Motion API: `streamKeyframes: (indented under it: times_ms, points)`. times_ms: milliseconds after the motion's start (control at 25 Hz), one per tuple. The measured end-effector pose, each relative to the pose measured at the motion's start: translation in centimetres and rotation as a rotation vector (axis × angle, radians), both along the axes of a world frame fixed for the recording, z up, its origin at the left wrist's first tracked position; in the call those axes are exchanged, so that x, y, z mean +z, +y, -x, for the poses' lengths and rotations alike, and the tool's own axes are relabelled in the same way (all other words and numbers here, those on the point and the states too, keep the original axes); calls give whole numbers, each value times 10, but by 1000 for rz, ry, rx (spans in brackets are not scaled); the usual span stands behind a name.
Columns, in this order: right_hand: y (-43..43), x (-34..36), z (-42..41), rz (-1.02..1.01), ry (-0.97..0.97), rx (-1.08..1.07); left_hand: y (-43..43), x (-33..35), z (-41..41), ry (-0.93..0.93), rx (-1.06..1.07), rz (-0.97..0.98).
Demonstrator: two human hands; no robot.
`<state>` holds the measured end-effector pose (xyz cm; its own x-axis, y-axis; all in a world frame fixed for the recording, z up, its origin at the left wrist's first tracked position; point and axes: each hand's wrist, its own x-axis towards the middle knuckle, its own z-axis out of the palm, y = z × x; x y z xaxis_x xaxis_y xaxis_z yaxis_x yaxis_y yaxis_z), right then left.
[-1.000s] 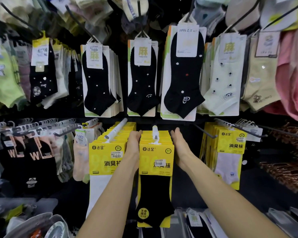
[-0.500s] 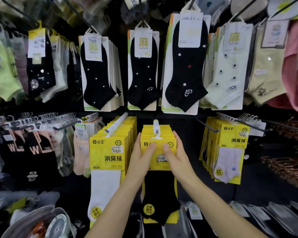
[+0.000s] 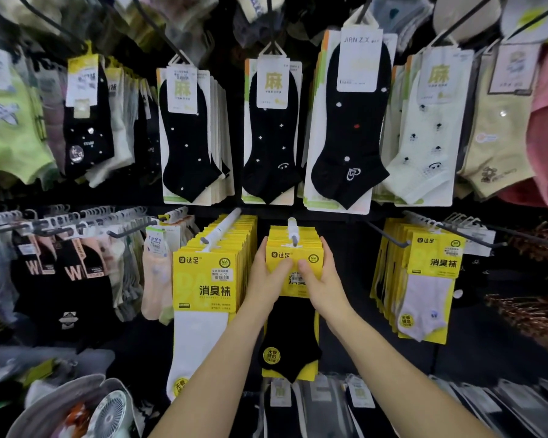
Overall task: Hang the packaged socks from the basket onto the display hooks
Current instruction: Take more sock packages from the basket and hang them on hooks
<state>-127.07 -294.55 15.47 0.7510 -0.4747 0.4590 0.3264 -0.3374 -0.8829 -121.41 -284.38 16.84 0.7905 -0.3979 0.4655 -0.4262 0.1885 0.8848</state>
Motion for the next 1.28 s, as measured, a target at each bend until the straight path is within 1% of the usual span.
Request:
streamKeyframes:
  times_ms: [120, 200, 280, 360, 440, 520, 600, 680, 800, 920, 1000, 1040, 1120, 1160, 1280]
  points:
    - [5, -21, 2, 20, 52, -42, 2, -24, 4, 8, 45, -38]
    - [10, -33, 8, 33, 118, -20, 5, -36, 11, 34, 65, -61]
    - [9, -38, 20, 6, 175, 4, 12, -44, 21, 48, 97, -81]
    - [5, -54, 45, -38, 238, 20, 26, -63, 42, 65, 121, -129]
    - [3, -95, 85, -23, 330, 58, 47, -105, 76, 66, 131, -192]
    - [5, -154, 139, -56, 468, 87, 71, -163, 116, 114, 106, -276]
    - [7, -211, 194, -142, 652, 46, 93, -221, 157, 273, 49, -389]
    - [8, -260, 240, -159, 844, -19, 110, -272, 193, 397, 39, -513]
    - [8, -312, 284, -100, 1069, -52, 122, -323, 235, 488, 19, -668]
    - [6, -334, 310, 21, 1244, -69, 126, -346, 250, 533, 32, -706]
    - [17, -342, 319, 58, 1279, -73, 128, -354, 246, 540, 135, -723]
    - [28, -347, 320, 80, 1276, -54, 130, -358, 244, 572, 210, -719]
    - [59, -358, 317, 71, 1257, 24, 136, -366, 246, 699, 318, -702]
    - [75, -364, 312, 5, 1243, 73, 139, -370, 251, 765, 321, -684]
    - [109, -380, 284, -179, 1197, 147, 152, -387, 261, 914, 199, -695]
